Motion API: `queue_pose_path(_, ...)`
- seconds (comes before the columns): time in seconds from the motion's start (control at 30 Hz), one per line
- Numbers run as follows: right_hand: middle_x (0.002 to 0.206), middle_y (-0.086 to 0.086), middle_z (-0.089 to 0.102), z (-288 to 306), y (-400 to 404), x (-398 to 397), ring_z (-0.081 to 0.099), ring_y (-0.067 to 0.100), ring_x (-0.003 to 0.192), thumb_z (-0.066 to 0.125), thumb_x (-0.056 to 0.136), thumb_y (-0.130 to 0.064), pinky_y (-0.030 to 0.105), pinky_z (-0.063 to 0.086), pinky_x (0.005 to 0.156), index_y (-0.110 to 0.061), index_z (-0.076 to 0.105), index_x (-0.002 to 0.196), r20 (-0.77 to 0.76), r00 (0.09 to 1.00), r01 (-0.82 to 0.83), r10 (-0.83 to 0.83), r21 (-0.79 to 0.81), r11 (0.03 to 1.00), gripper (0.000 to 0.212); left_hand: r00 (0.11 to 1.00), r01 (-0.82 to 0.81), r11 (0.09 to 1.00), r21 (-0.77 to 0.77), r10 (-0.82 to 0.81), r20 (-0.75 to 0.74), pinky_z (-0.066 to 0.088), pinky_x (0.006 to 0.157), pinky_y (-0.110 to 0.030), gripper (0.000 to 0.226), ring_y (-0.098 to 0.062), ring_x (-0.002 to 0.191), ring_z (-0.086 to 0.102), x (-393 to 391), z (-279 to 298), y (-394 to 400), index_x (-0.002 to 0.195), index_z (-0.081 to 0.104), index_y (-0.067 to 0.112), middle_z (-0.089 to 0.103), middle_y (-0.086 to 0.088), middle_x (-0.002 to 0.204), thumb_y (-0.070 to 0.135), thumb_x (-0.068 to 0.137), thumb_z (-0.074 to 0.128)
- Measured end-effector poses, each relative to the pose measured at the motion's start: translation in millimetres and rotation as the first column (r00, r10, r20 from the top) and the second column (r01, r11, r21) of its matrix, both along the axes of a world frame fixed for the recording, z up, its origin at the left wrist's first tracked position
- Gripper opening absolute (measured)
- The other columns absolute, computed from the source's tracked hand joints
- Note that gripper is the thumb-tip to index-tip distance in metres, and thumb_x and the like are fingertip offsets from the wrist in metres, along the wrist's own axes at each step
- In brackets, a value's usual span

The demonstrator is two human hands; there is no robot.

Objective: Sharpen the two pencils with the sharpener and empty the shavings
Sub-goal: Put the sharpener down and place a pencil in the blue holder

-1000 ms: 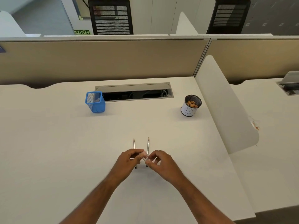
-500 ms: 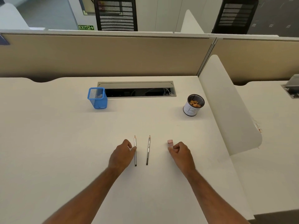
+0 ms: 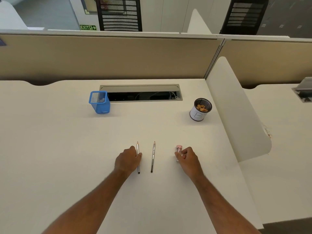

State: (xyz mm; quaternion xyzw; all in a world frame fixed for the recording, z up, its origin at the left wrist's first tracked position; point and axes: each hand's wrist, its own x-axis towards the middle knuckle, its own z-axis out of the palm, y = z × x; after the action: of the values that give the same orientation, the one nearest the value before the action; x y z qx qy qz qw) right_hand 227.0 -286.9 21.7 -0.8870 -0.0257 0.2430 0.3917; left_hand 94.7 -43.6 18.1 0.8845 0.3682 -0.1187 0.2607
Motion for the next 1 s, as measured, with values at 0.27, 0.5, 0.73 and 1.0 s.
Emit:
queue_pose_path(0.27, 0.088, 0.011, 0.066, 0, -6, -1, 0.079, 0.033, 0.093, 0.071, 0.1, -0.033, 0.045, 0.057, 0.082, -0.011, 0.052, 0.11, -0.03, 0.999, 0.014, -0.013, 0.039, 0.999, 0.031, 0.998, -0.016, 0.999, -0.04, 0.013, -0.06, 0.038, 0.059, -0.033, 0.027, -0.031, 0.075, 0.059, 4, 14, 3, 0.077, 0.049, 0.014, 0.058, -0.003, 0.075, 0.03, 0.098, 0.055)
queue_pose_path(0.5, 0.091, 0.007, 0.055, 2, -8, -5, 0.076, 0.024, 0.09, 0.073, 0.099, -0.033, 0.038, 0.052, 0.071, -0.016, 0.048, 0.116, 0.046, 0.998, 0.037, -0.037, 0.016, 0.999, 0.034, 0.959, -0.214, 0.958, -0.192, 0.243, 0.148, 0.044, 0.058, -0.032, 0.024, -0.024, 0.062, 0.056, -9, 36, 28, 0.082, 0.066, 0.006, 0.071, -0.008, 0.075, 0.029, 0.086, 0.069)
queue_pose_path(0.73, 0.099, -0.013, 0.06, 7, 1, -16, 0.067, 0.021, 0.089, 0.071, 0.099, -0.03, 0.034, 0.049, 0.074, -0.023, 0.048, 0.106, 0.237, 0.969, -0.062, 0.071, -0.045, 0.997, 0.025, 0.884, -0.294, 0.927, -0.234, 0.357, 0.303, 0.047, 0.062, -0.033, 0.02, -0.018, 0.063, 0.059, -20, 61, 84, 0.076, 0.063, 0.013, 0.065, 0.001, 0.068, 0.02, 0.089, 0.077)
queue_pose_path(1.0, 0.083, -0.005, 0.053, 11, 39, -23, 0.055, 0.004, 0.084, 0.072, 0.097, -0.03, 0.028, 0.045, 0.066, -0.026, 0.053, 0.099, 0.25, 0.941, -0.208, 0.228, -0.103, 0.973, 0.019, 0.782, -0.387, 0.915, -0.117, 0.393, 0.483, 0.047, 0.059, -0.032, 0.014, -0.018, 0.065, 0.059, -3, 103, 162, 0.087, 0.065, 0.016, 0.07, 0.001, 0.077, 0.022, 0.097, 0.073)
